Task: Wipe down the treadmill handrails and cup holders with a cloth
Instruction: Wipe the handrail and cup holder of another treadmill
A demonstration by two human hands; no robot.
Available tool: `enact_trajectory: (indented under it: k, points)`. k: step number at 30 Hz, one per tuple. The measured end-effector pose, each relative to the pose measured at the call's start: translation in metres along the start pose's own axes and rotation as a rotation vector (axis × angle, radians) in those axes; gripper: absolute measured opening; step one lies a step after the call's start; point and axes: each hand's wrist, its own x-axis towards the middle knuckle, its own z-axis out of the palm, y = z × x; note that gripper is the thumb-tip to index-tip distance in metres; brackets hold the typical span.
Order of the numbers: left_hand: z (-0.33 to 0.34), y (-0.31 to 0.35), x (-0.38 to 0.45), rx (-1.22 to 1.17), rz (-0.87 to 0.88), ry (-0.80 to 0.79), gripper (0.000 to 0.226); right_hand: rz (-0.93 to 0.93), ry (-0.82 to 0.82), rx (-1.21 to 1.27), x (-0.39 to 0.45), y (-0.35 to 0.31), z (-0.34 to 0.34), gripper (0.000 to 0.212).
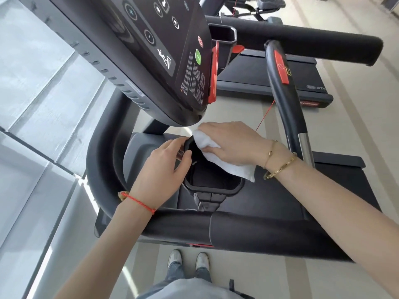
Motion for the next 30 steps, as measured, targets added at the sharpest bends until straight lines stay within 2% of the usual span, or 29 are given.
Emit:
enact_trajectory:
  k: [3,7,8,10,12,14,17,20,22,24,27,30]
  points:
    - [0.001,-0.003,0.0,-0.009,0.002,-0.006,0.035,0.042,0.03,0.011,-0.006,0.0,0.001,0.033]
    - [0.001,-0.003,-0.001,-0.003,0.009,-0.002,0.033,0.205,0.001,0.368,-0.041,0.017,0.001,0.034]
    - [0.0,-0.002,-0.001,0.001,0.007,0.001,0.033,0.191,-0.01,0.362,-0.041,0.017,0.0,0.031]
    - [0.0,0.0,-0.001,0.006,0.009,0.002,0.034,0.095,-0.01,0.177,-0.024,0.011,-0.002,0.024]
    - [0.0,0.0,-0.001,0.006,0.009,-0.001,0.035,0.016,-0.004,0.006,-0.003,-0.001,-0.003,0.022]
    - [-0.001,0.001,-0.001,0.008,-0.003,-0.004,0.036,-0.006,0.039,-0.054,0.006,-0.004,0.001,0.025]
    - [-0.001,0.002,-0.002,0.002,-0.007,-0.007,0.035,0.082,0.101,0.044,-0.012,0.003,0.005,0.031]
    - [-0.003,0.003,-0.003,0.001,-0.017,-0.016,0.033,0.174,0.07,0.317,-0.038,0.017,0.011,0.029]
    - [-0.002,0.004,-0.002,-0.009,-0.024,-0.026,0.033,0.168,0.058,0.374,-0.04,0.02,0.011,0.026]
    - [-0.003,0.005,-0.001,-0.015,-0.025,-0.031,0.032,0.1,0.042,0.272,-0.024,0.014,0.007,0.02]
    - [-0.003,0.004,-0.001,-0.012,-0.02,-0.025,0.032,0.012,0.017,0.045,0.001,0.0,0.002,0.028]
    - [-0.003,0.003,0.0,-0.009,-0.012,-0.032,0.032,0.058,0.105,0.025,-0.007,0.002,0.007,0.03]
